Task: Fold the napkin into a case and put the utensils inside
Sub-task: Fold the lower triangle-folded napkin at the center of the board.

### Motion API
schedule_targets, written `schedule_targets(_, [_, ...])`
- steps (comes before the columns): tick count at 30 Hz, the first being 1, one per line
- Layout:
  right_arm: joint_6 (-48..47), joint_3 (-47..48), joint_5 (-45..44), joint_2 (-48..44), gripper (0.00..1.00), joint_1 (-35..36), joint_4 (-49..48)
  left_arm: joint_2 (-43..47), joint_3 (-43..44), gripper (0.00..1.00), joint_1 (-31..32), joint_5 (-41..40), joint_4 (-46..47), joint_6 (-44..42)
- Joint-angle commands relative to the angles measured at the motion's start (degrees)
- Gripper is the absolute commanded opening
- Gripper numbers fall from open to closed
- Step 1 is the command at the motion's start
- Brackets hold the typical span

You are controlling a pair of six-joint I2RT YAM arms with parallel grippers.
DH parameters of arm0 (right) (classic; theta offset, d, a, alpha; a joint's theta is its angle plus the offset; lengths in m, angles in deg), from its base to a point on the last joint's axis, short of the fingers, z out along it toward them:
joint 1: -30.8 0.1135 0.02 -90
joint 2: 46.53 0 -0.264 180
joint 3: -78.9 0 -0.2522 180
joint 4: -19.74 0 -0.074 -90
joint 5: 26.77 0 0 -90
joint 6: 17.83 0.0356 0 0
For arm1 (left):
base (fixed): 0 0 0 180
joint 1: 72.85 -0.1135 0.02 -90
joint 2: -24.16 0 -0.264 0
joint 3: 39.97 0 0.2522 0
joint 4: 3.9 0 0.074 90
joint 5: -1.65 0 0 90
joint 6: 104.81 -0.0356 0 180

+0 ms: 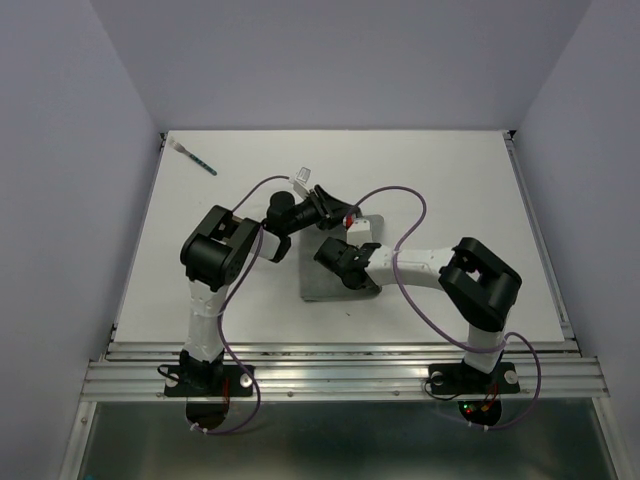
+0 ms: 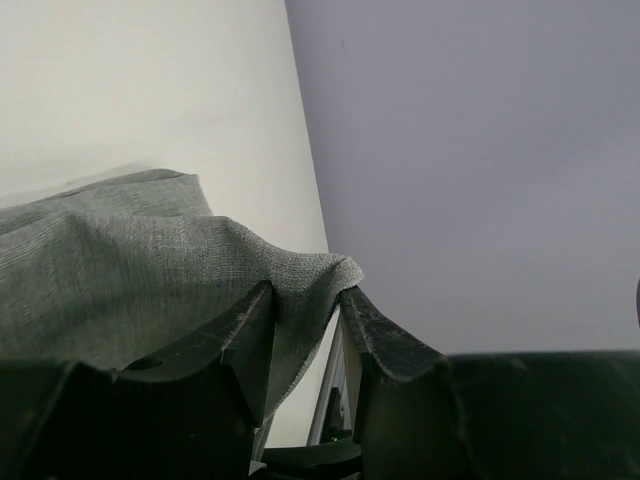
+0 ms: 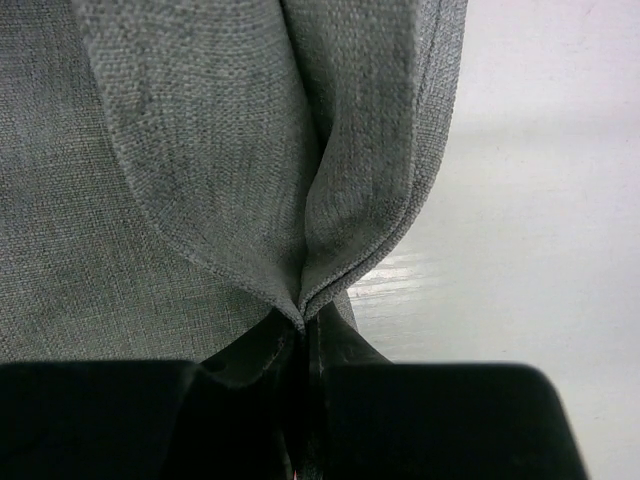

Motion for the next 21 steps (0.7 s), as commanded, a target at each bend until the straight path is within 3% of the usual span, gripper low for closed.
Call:
schedule_targets(1, [1.13, -2.37, 4.09, 1.3, 0.07, 0.01, -1.32, 2.56, -1.45, 0.41, -1.23, 0.91, -0.5, -2.29])
schedule_targets(6, [0.95, -2.46, 4.44, 0.51, 0.07, 0.01, -1.32, 2.73, -1.37, 0.39, -1.4, 0.91, -7.53, -6.59])
schedule_targets(21, [0.6, -3.43, 4.97, 0.07, 0.08, 0.01, -1.58, 6.51, -0.84, 0.38, -1.4, -1.03, -16.59, -14.24])
